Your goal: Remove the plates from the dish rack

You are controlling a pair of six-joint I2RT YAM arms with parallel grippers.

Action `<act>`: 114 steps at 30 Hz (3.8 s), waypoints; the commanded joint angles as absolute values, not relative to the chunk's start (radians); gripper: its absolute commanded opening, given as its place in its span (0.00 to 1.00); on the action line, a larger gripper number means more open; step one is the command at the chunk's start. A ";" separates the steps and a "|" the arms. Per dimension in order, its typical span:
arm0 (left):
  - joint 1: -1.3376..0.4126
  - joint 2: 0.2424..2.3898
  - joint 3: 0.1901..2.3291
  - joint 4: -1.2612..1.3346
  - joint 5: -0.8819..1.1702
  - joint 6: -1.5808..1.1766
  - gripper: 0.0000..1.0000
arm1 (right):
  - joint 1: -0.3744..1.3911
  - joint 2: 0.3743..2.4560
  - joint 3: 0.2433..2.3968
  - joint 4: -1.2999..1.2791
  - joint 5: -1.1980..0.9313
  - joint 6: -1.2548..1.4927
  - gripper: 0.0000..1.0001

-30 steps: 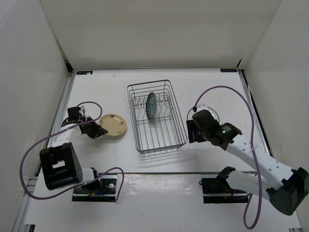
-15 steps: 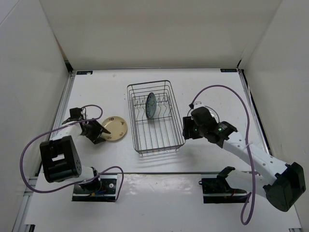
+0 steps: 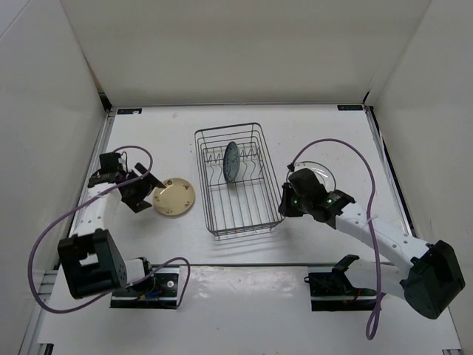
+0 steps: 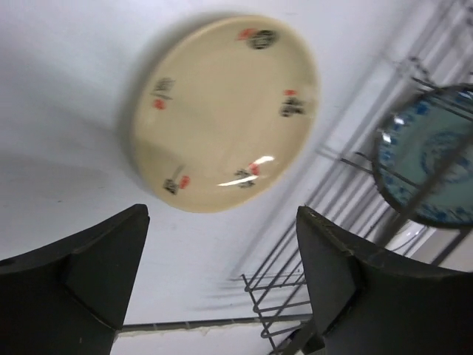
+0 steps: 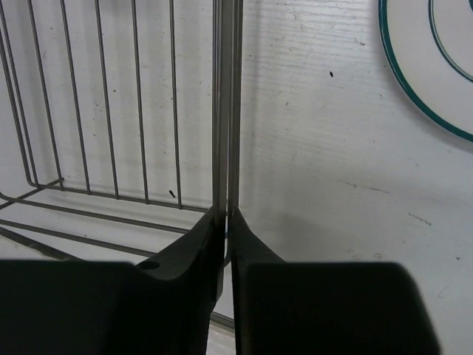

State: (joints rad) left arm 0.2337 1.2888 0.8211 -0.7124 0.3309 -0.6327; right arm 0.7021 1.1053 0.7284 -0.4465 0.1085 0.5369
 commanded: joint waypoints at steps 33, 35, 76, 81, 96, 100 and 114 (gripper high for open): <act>-0.724 1.755 1.492 -0.514 -0.244 -0.236 0.86 | 0.704 0.724 0.816 -0.696 0.393 0.600 0.71; -0.726 1.779 1.506 -0.523 -0.252 -0.238 0.79 | 0.704 0.655 0.818 -0.748 0.408 0.592 0.71; -0.723 1.026 1.111 -0.710 -0.510 -0.034 0.00 | 0.704 0.474 0.735 -0.850 0.456 0.554 0.81; -0.710 1.008 0.911 -0.635 -0.555 -0.118 0.00 | 0.706 0.512 0.719 -0.847 0.411 0.558 0.83; -0.698 1.304 0.814 -0.548 -0.667 -0.242 0.03 | 0.704 0.468 0.739 -0.914 0.410 0.538 0.84; -0.696 1.327 0.842 -0.575 -0.664 -0.274 0.23 | 0.706 0.462 0.744 -0.923 0.423 0.537 0.85; -0.723 1.197 1.032 -0.753 -0.615 -0.276 0.99 | 0.704 0.505 0.762 -0.931 0.449 0.519 0.90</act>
State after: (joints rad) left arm -0.7177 1.2869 0.9573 -0.6987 -0.6159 -0.2852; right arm 0.7071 0.4885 0.7223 -0.9237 0.4187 0.5396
